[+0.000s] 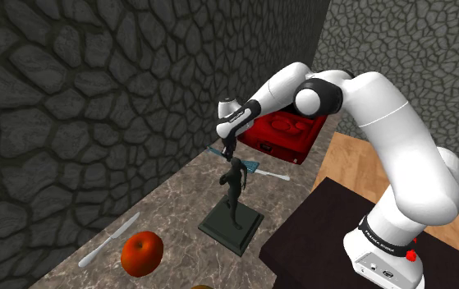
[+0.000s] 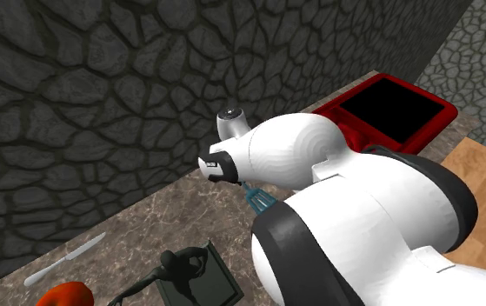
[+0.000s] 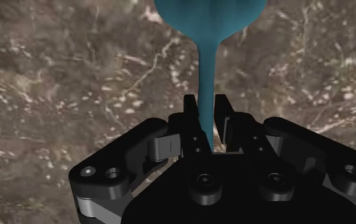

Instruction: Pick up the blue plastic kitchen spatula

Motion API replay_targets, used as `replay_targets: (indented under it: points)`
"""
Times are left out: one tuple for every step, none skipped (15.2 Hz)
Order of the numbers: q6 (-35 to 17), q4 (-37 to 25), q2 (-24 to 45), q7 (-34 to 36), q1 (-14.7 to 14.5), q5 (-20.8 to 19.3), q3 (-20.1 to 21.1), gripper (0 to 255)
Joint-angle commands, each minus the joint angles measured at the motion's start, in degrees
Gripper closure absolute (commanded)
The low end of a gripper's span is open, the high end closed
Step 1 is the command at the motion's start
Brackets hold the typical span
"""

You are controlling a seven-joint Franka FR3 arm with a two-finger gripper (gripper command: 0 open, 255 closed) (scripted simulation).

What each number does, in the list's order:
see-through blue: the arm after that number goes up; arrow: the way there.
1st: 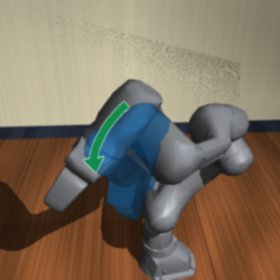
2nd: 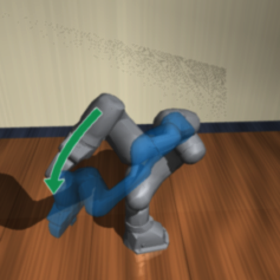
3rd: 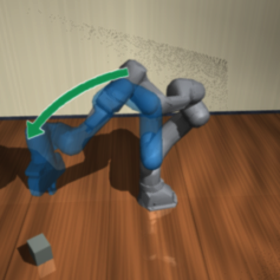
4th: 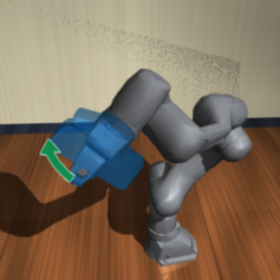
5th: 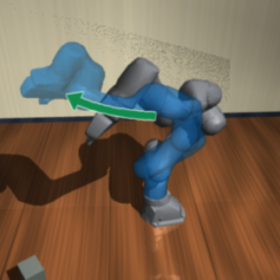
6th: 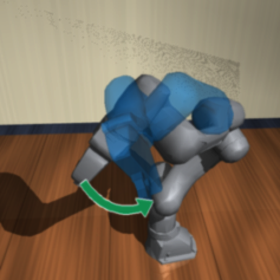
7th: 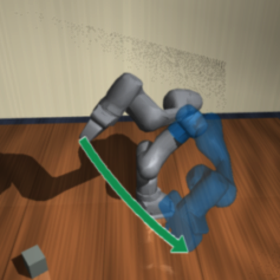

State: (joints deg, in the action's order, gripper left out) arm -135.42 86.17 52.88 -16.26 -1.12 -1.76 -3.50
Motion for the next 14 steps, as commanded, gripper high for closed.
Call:
replay_targets:
  points:
    - [0.65, 0.43, -1.08, -0.06, -0.01, -0.02, -0.03, 255]
    - [1.01, 0.70, -1.71, -0.08, -0.02, -0.03, -0.05, 255]
    - [1.39, 0.92, -2.32, -0.11, -0.04, -0.04, -0.06, 255]
    - [1.77, 1.16, -2.93, -0.13, -0.05, -0.05, -0.07, 255]
    - [2.15, 1.39, -3.54, -0.15, -0.07, -0.06, -0.09, 255]
    - [2.54, 1.60, -4.14, -0.17, -0.09, -0.07, -0.10, 255]
    - [2.93, 1.82, -4.75, -0.20, -0.10, -0.08, -0.11, 255]
    - [3.35, 1.97, -5.32, -0.22, -0.12, -0.09, -0.13, 255]
    - [3.75, 2.16, -5.91, -0.24, -0.13, -0.10, -0.14, 255]
    - [4.17, 2.31, -6.49, -0.27, -0.15, -0.11, -0.15, 255]
    - [4.59, 2.45, -7.05, -0.29, -0.16, -0.12, -0.16, 255]
    - [5.03, 2.57, -7.61, -0.31, -0.17, -0.13, -0.18, 255]
    - [5.10, 2.57, -7.68, -0.32, -0.18, -0.13, -0.18, 255]
    - [5.11, 2.56, -7.68, -0.32, -0.18, -0.13, -0.18, 255]
